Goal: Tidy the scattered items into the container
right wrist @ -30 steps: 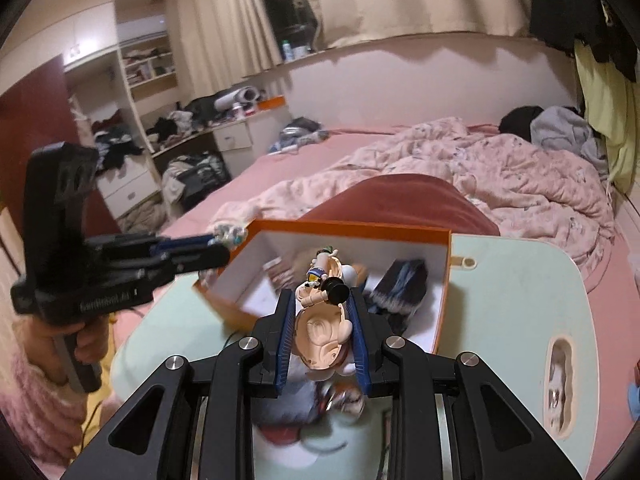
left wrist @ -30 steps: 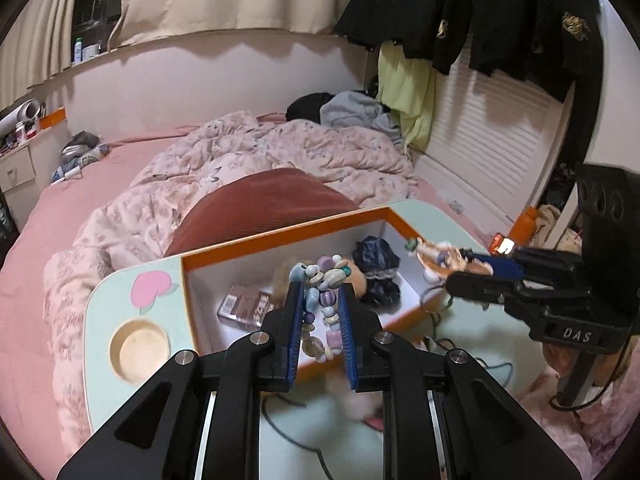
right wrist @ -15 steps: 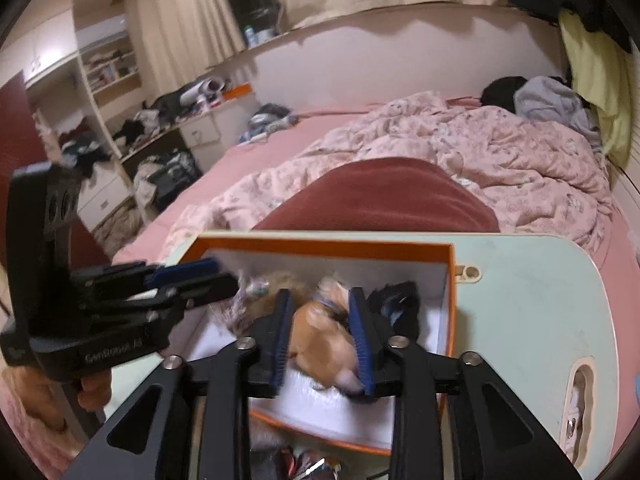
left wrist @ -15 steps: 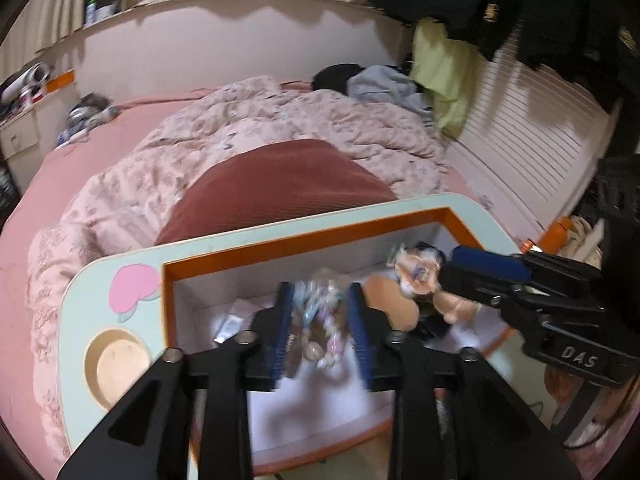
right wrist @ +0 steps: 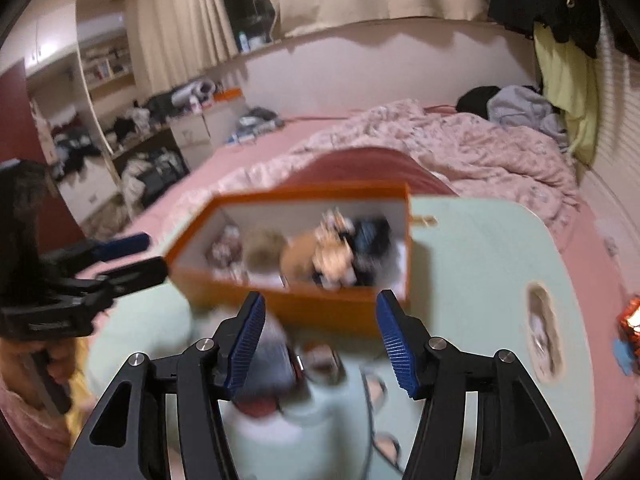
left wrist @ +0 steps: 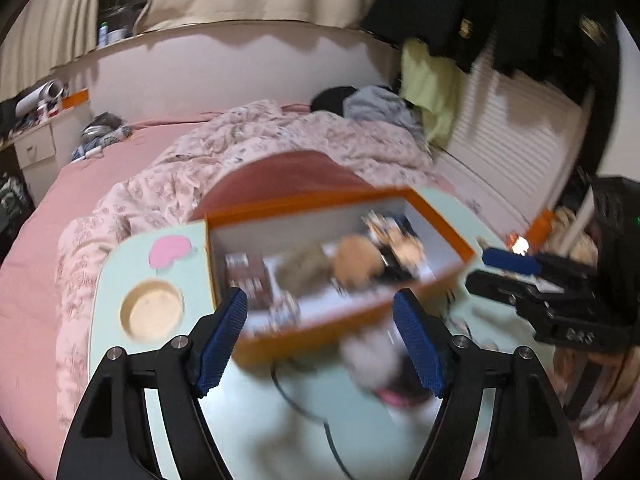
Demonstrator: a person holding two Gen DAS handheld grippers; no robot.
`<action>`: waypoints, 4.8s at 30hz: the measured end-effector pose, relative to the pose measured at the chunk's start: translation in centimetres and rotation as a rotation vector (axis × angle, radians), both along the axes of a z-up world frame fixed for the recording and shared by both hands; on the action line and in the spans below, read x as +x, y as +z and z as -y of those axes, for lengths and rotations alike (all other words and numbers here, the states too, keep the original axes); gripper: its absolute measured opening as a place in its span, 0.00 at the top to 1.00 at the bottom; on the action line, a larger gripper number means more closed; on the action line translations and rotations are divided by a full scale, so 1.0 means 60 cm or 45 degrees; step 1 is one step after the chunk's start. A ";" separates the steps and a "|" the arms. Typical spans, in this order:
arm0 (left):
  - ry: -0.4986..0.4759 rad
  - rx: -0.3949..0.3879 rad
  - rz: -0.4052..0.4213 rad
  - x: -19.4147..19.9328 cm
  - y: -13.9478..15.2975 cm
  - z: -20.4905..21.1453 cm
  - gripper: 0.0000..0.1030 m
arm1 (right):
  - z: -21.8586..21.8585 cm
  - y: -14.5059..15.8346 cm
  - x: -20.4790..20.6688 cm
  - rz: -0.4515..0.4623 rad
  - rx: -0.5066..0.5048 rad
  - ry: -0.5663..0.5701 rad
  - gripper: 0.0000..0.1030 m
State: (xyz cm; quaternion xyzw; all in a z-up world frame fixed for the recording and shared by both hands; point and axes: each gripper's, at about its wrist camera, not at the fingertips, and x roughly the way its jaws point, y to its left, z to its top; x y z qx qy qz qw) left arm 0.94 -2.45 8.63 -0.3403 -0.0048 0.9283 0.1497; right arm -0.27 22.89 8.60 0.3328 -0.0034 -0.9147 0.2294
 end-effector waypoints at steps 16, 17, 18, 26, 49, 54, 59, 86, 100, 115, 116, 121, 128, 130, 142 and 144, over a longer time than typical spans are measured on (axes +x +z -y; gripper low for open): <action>0.214 -0.046 0.175 0.062 -0.145 0.010 0.19 | -0.029 -0.126 0.057 0.122 0.264 -0.111 0.39; 0.215 -0.065 0.170 0.062 -0.147 0.007 0.18 | -0.027 -0.127 0.058 0.117 0.272 -0.104 0.37; 0.212 -0.095 0.168 0.062 -0.149 0.001 0.16 | -0.023 -0.128 0.059 0.107 0.291 -0.102 0.36; 0.217 -0.145 0.176 0.060 -0.155 -0.003 0.08 | -0.018 -0.128 0.060 0.106 0.287 -0.088 0.29; 0.221 -0.146 0.176 0.060 -0.153 -0.005 0.07 | -0.013 -0.125 0.063 0.107 0.291 -0.079 0.25; 0.221 -0.146 0.177 0.060 -0.153 -0.005 0.07 | -0.013 -0.125 0.063 0.107 0.291 -0.079 0.25; 0.221 -0.146 0.177 0.060 -0.153 -0.005 0.07 | -0.013 -0.125 0.063 0.107 0.291 -0.080 0.25; 0.221 -0.146 0.177 0.060 -0.152 -0.005 0.07 | -0.014 -0.124 0.064 0.107 0.287 -0.083 0.24; 0.222 -0.145 0.177 0.060 -0.152 -0.006 0.07 | -0.018 -0.080 0.010 0.149 0.021 -0.034 0.37; 0.222 -0.145 0.177 0.061 -0.152 -0.006 0.07 | 0.050 -0.110 -0.035 0.217 0.111 0.088 0.82; 0.222 -0.145 0.177 0.061 -0.152 -0.006 0.07 | 0.051 -0.110 -0.034 0.216 0.103 0.099 0.83; 0.206 -0.116 0.166 0.067 -0.148 -0.002 0.07 | 0.036 -0.098 -0.021 0.162 0.026 0.122 0.95; 0.038 -0.039 0.021 0.093 -0.097 -0.024 0.07 | 0.028 -0.098 -0.008 0.163 -0.006 0.110 0.81; -0.028 -0.055 0.018 0.084 -0.090 -0.045 0.07 | 0.028 -0.096 -0.004 0.154 0.001 0.100 0.60; -0.240 -0.311 0.109 0.026 -0.116 -0.127 0.44 | -0.002 -0.093 -0.016 0.132 0.008 -0.064 0.56; -0.276 -0.279 0.152 0.021 -0.124 -0.128 0.60 | 0.006 -0.103 -0.033 0.192 0.042 -0.055 0.56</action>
